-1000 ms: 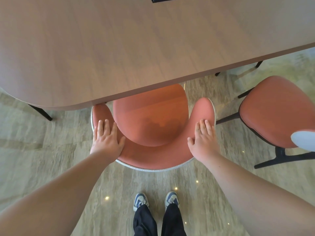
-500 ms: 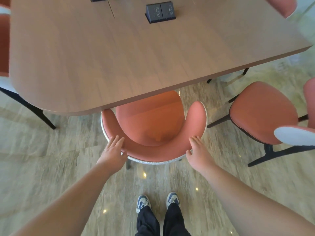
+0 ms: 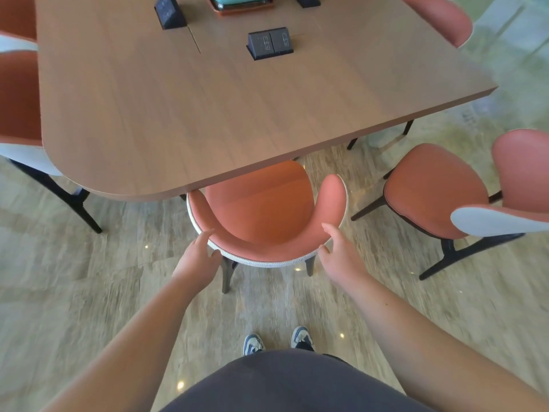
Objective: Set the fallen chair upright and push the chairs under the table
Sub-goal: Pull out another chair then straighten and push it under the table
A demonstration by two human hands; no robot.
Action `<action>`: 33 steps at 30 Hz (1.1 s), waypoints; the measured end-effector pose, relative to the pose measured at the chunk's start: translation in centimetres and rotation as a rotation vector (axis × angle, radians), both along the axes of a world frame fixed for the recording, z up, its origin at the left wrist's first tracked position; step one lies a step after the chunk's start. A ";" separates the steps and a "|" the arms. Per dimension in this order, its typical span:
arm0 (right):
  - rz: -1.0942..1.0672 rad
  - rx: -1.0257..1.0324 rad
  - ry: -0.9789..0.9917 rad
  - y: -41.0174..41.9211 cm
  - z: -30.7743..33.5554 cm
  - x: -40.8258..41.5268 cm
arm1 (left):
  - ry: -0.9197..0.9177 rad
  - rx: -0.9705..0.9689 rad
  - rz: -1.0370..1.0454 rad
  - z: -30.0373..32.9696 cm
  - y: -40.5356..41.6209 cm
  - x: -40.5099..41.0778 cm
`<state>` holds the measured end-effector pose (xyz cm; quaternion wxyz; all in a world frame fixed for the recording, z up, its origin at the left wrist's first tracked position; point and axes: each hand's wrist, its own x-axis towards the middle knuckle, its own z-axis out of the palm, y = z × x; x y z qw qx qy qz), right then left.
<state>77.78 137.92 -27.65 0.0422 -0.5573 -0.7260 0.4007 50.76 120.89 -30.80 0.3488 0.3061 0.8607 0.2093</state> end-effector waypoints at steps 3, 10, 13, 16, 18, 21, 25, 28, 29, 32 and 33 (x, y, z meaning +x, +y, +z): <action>0.009 0.020 0.047 -0.7 1.2 0.3 | 0.020 0.062 -0.020 1.5 -1.2 0.1; 0.097 0.015 0.122 -2.9 2.6 1.1 | 0.021 0.100 -0.093 5.0 -2.2 1.0; 0.108 -0.006 0.129 -3.7 3.1 1.5 | -0.009 0.098 -0.117 5.8 -2.0 1.4; 0.107 -0.038 0.129 -3.7 3.3 2.1 | -0.013 0.102 -0.134 6.4 -1.8 2.1; 0.114 -0.039 0.138 -3.5 3.5 2.8 | -0.025 0.110 -0.123 6.7 -1.7 2.8; 0.119 -0.046 0.169 -2.9 3.7 4.1 | -0.028 0.095 -0.109 6.9 -1.2 4.1; 0.129 -0.085 0.194 -1.4 3.4 6.2 | -0.017 0.075 -0.077 6.5 0.1 6.3; 0.174 -0.115 0.176 0.2 3.0 7.9 | 0.000 0.062 -0.010 6.1 1.3 8.3; 0.188 -0.125 0.159 0.8 2.8 8.4 | 0.003 0.052 0.014 6.0 1.7 9.0; 0.217 -0.157 0.137 2.8 2.2 9.9 | 0.010 0.000 0.071 5.2 2.6 11.0; 0.220 -0.168 0.138 3.5 1.9 10.2 | 0.008 -0.020 0.095 4.8 2.9 11.5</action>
